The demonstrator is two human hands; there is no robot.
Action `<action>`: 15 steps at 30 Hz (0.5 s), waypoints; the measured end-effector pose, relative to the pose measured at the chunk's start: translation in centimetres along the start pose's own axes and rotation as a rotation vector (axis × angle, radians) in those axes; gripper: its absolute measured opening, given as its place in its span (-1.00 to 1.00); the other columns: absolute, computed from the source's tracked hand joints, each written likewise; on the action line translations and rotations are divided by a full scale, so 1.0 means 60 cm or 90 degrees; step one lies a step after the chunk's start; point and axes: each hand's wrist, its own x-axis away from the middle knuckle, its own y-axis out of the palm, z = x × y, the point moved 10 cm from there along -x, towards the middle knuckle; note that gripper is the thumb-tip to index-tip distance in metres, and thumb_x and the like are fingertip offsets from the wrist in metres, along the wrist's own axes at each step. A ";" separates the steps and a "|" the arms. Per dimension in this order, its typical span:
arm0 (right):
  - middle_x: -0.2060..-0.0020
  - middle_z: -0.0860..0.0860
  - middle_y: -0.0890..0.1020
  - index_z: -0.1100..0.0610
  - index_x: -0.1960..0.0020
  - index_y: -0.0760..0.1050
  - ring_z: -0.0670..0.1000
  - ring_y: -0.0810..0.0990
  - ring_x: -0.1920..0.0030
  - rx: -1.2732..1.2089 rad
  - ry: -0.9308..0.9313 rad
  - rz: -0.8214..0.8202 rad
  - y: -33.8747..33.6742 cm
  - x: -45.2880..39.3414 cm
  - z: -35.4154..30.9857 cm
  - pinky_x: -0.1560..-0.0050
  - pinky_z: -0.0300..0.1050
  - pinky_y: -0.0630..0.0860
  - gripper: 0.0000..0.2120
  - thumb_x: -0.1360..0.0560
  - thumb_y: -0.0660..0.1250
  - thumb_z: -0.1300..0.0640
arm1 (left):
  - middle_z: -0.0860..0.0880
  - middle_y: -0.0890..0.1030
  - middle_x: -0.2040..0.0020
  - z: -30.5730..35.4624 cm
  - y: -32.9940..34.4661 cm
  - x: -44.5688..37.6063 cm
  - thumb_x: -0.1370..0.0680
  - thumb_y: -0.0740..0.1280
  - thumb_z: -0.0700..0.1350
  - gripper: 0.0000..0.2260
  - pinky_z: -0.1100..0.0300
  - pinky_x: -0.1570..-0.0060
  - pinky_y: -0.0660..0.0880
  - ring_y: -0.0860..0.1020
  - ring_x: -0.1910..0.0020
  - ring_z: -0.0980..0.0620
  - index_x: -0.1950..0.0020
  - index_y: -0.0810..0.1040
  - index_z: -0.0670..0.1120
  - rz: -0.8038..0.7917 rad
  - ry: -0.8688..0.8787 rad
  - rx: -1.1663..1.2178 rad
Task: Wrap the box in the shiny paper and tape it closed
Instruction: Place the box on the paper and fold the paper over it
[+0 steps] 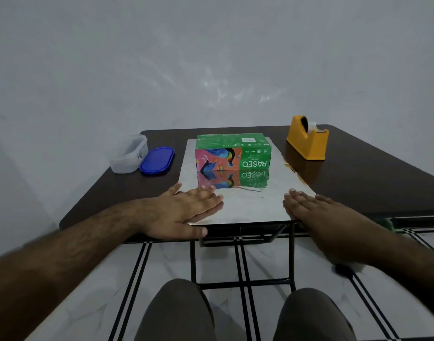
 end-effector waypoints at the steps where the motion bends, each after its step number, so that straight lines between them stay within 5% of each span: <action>1: -0.63 -0.15 -0.25 -0.09 -0.67 -0.34 -0.13 -0.19 -0.67 -0.017 -0.016 -0.009 -0.007 0.004 0.000 -0.62 -0.06 -0.24 -0.25 -0.73 0.10 -0.17 | 0.20 -0.28 -0.72 0.004 -0.006 0.005 -0.66 0.12 0.42 -0.20 -0.21 -0.62 -0.36 -0.30 -0.67 0.26 -0.71 -0.30 0.25 0.001 0.010 0.026; 3: -0.63 -0.23 -0.05 -0.06 -0.72 -0.18 -0.14 -0.01 -0.66 -0.077 -0.046 -0.003 -0.040 0.005 0.003 -0.67 -0.04 -0.05 -0.04 -0.54 0.07 -0.54 | 0.25 -0.11 -0.74 -0.005 -0.033 0.013 -0.57 0.18 0.50 -0.13 -0.06 -0.61 -0.33 -0.15 -0.68 0.30 -0.74 -0.15 0.24 0.053 0.019 0.111; 5: -0.57 -0.28 0.18 -0.04 -0.71 0.09 -0.16 0.19 -0.60 -0.292 -0.027 0.055 -0.091 -0.024 0.029 -0.60 -0.11 0.15 0.02 -0.45 0.06 -0.64 | 0.27 0.24 -0.67 -0.034 -0.092 0.017 -0.61 0.21 0.42 -0.31 0.12 -0.65 0.03 0.19 -0.62 0.32 -0.70 0.21 0.23 0.215 -0.018 0.269; 7: -0.31 -0.46 0.46 -0.13 -0.47 0.46 -0.22 0.47 -0.36 -0.479 -0.019 0.122 -0.127 -0.084 0.071 -0.41 -0.13 0.35 -0.17 -0.46 0.01 -0.64 | 0.18 0.64 -0.35 -0.105 -0.147 0.010 -0.73 0.20 0.20 -0.67 0.30 -0.35 0.44 0.55 -0.34 0.31 -0.40 0.59 0.15 0.450 -0.081 0.454; 9: 0.12 -0.43 0.54 -0.10 -0.19 0.54 -0.23 0.51 -0.05 -0.472 0.007 0.172 -0.142 -0.173 0.122 -0.20 -0.11 0.39 -0.45 -0.58 0.05 -0.48 | 0.10 0.71 -0.15 -0.185 -0.168 -0.013 -0.80 0.15 0.01 -0.72 0.24 -0.28 0.52 0.65 -0.22 0.16 -0.18 0.66 0.04 0.562 -0.166 0.538; 10: 0.08 -0.39 0.52 -0.03 -0.27 0.52 -0.16 0.47 -0.10 -0.442 0.025 0.169 -0.138 -0.224 0.146 -0.23 -0.08 0.36 -0.45 -0.62 0.08 -0.43 | 0.05 0.70 -0.17 -0.214 -0.168 -0.034 -0.80 0.13 -0.02 -0.70 0.15 -0.39 0.50 0.65 -0.26 0.07 -0.22 0.66 -0.03 0.551 -0.202 0.576; 12: -0.34 -0.18 0.54 0.06 -0.52 0.39 -0.03 0.42 -0.32 -0.400 0.083 0.135 -0.119 -0.310 0.186 -0.44 -0.01 0.33 -0.44 -0.70 0.14 -0.28 | -0.02 0.65 -0.31 -0.257 -0.165 -0.075 -0.80 0.08 0.11 -0.58 0.01 -0.56 0.36 0.57 -0.37 0.01 -0.44 0.56 -0.11 0.498 -0.272 0.619; 15: -0.61 0.13 0.35 0.15 -0.65 0.25 0.12 0.34 -0.57 -0.398 0.117 0.127 -0.110 -0.396 0.222 -0.60 0.07 0.23 -0.48 -0.76 0.13 -0.03 | -0.01 0.54 -0.51 -0.282 -0.140 -0.118 -0.55 -0.10 0.59 -0.10 -0.15 -0.64 0.16 0.41 -0.55 -0.05 -0.68 0.33 0.04 0.372 -0.344 0.652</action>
